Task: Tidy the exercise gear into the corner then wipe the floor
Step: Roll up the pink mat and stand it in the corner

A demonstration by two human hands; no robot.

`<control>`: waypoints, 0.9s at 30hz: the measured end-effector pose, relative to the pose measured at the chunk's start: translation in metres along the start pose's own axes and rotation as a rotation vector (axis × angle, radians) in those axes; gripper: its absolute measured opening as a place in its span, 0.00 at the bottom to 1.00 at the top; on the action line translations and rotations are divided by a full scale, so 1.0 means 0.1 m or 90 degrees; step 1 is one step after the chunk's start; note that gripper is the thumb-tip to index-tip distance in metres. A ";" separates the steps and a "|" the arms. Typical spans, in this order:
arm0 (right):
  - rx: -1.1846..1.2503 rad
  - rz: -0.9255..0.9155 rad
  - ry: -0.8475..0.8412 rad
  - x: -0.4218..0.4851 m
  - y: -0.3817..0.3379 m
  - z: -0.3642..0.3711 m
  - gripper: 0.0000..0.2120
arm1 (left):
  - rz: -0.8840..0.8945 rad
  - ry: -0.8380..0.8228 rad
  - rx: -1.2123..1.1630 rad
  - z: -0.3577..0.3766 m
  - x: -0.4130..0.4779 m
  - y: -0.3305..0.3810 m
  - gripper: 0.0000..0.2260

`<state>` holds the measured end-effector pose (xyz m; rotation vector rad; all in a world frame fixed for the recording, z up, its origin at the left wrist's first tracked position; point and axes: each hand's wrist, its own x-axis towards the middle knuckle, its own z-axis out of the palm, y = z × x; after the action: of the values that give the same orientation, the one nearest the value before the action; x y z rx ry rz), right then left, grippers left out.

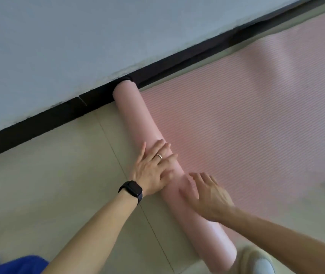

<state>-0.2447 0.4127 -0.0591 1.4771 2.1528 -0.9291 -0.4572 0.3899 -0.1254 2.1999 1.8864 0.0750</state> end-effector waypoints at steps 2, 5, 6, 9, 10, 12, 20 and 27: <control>0.037 0.072 0.056 -0.34 -0.13 0.36 0.44 | 0.016 0.000 0.007 -0.05 0.13 0.08 0.24; 0.021 0.192 0.136 -0.51 -0.25 0.79 0.57 | 0.008 -0.023 0.033 -0.11 0.32 0.21 0.24; 0.023 0.233 0.168 -0.50 -0.24 0.87 0.58 | 0.000 -0.047 0.043 -0.13 0.39 0.27 0.25; 0.021 0.286 0.253 -0.43 -0.11 0.93 0.51 | 0.025 -0.117 0.054 -0.24 0.58 0.39 0.28; 0.022 0.276 0.265 -0.42 -0.05 0.91 0.48 | 0.069 -0.126 0.038 -0.29 0.60 0.33 0.29; 0.050 0.264 0.248 -0.44 0.06 0.78 0.45 | 0.228 -0.147 0.045 -0.43 0.60 0.08 0.35; 0.265 0.254 0.114 -0.32 0.52 0.23 0.39 | 0.348 -0.240 0.374 -0.52 1.18 0.07 0.48; 0.010 0.308 0.312 -0.44 0.19 0.57 0.50 | 0.359 -0.273 0.370 -0.81 1.44 0.36 0.32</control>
<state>-0.2140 0.3478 -0.0780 2.2787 1.9203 -0.4421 -0.4150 0.5386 -0.0557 2.7565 1.1028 -0.8691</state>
